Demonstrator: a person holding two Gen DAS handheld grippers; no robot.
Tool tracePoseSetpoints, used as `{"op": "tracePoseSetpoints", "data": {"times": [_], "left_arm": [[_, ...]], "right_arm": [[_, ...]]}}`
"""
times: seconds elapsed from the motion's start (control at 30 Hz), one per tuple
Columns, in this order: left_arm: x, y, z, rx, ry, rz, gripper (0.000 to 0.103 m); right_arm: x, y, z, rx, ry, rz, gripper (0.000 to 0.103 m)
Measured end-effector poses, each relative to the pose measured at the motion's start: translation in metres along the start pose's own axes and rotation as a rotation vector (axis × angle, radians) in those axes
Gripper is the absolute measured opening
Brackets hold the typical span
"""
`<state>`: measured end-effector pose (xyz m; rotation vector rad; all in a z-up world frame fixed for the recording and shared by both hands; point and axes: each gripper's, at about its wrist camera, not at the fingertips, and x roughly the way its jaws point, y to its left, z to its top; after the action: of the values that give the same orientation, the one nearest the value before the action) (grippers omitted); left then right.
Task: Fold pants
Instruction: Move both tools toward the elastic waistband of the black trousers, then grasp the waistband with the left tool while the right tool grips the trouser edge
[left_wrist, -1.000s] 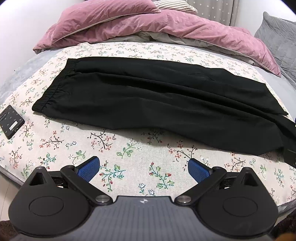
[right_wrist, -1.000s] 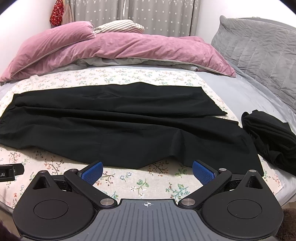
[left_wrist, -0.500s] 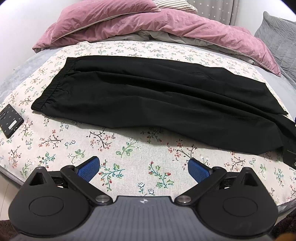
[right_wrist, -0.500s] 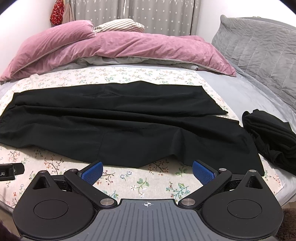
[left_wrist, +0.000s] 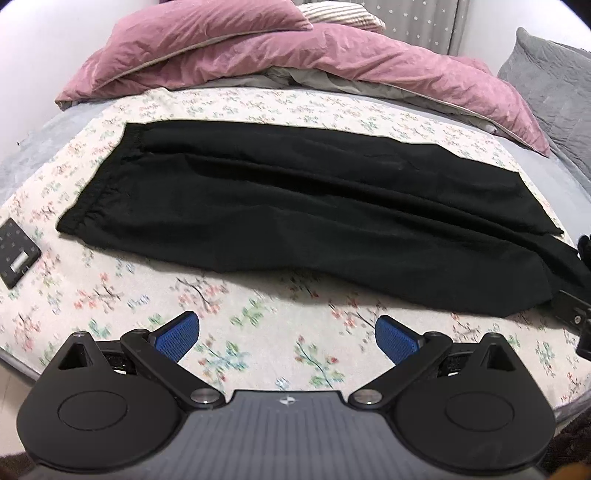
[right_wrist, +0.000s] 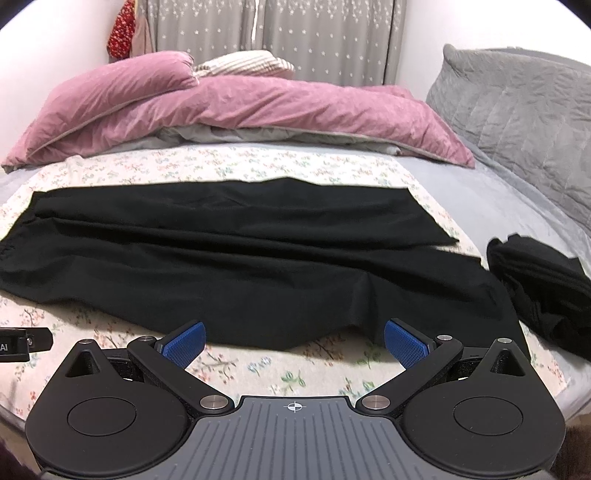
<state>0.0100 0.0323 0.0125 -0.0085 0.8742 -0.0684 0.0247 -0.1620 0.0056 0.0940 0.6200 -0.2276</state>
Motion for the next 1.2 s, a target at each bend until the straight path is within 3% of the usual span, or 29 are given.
{"op": "tracePoseSetpoints", "data": {"times": [0.33,0.5,0.77,0.87,1.03,1.2], "left_arm": [[-0.001,0.025,0.03,-0.058,-0.046,0.073,0.103],[0.002,0.035,0.04,-0.064,-0.058,0.085,0.103],[0.013,0.063,0.057,-0.084,-0.073,0.102,0.103],[0.022,0.077,0.067,-0.085,-0.047,0.12,0.103],[0.042,0.105,0.079,-0.112,-0.018,0.153,0.103],[0.068,0.142,0.079,-0.229,0.015,0.165,0.103]], "right_arm": [[-0.003,0.019,0.019,-0.025,-0.062,0.011,0.103],[0.006,0.027,0.024,-0.055,-0.039,0.018,0.103],[0.028,0.052,0.03,-0.111,0.021,0.127,0.103],[0.035,0.056,0.034,-0.035,0.08,0.246,0.103],[0.042,0.076,0.036,-0.088,0.06,0.29,0.103],[0.062,0.099,0.033,-0.161,0.043,0.306,0.103]]}}
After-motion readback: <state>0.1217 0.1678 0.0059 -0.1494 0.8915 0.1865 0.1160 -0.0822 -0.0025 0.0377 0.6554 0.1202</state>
